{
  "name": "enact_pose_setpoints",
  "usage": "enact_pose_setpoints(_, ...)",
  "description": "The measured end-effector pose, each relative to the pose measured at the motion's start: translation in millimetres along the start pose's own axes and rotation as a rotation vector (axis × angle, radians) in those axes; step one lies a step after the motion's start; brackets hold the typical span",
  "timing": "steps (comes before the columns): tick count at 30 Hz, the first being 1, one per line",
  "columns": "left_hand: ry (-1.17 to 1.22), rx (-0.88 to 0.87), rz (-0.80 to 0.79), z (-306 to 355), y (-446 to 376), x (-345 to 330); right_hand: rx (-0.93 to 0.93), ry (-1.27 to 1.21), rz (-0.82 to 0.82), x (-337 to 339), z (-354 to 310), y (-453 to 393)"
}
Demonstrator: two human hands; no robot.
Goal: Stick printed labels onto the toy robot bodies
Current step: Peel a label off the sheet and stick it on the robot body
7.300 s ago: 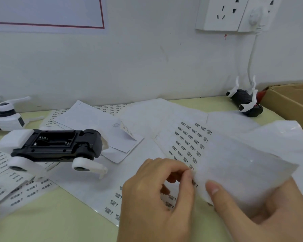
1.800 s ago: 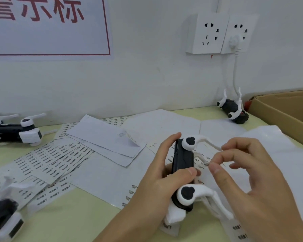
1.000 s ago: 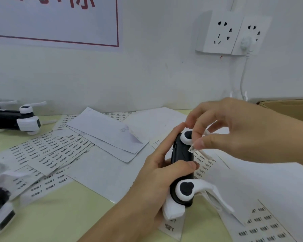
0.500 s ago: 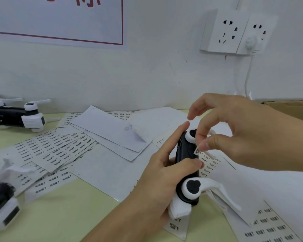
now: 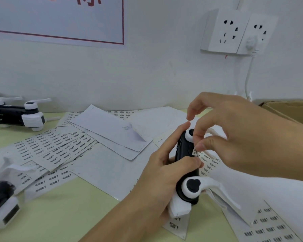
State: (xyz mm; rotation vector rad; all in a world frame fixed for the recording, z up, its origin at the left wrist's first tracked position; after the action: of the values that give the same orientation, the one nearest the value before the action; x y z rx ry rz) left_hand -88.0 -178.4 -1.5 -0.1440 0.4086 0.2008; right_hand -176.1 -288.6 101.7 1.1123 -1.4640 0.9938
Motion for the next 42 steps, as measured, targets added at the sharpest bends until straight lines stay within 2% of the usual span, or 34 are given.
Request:
enact_pose_setpoints(5, 0.005, 0.005, 0.007, 1, 0, 0, 0.008, 0.02, 0.017, -1, -2, 0)
enact_pose_setpoints(12, 0.013, 0.003, 0.034, 2, 0, -2, 0.016, -0.002, 0.153, -9, 0, -1)
enact_pose_setpoints(25, -0.001, 0.003, 0.049, 2, 0, -1, 0.027, -0.044, 0.229, -15, 5, -2)
enact_pose_setpoints(42, -0.047, 0.004, 0.093, 3, 1, -4, -0.046, 0.02, 0.128, -13, 9, -4)
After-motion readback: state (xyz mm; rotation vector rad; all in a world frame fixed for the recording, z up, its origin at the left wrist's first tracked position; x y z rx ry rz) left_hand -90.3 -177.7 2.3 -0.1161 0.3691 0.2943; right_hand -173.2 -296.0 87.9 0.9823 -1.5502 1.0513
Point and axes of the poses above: each hand's wrist, its own y-axis away from the middle knuckle, its own x-axis out of the back of the hand, z = x × y, the point moved 1 cm from there along -y, towards the middle knuckle, and after that the axes turned 8 degrees about -z, right-handed, at the moved point
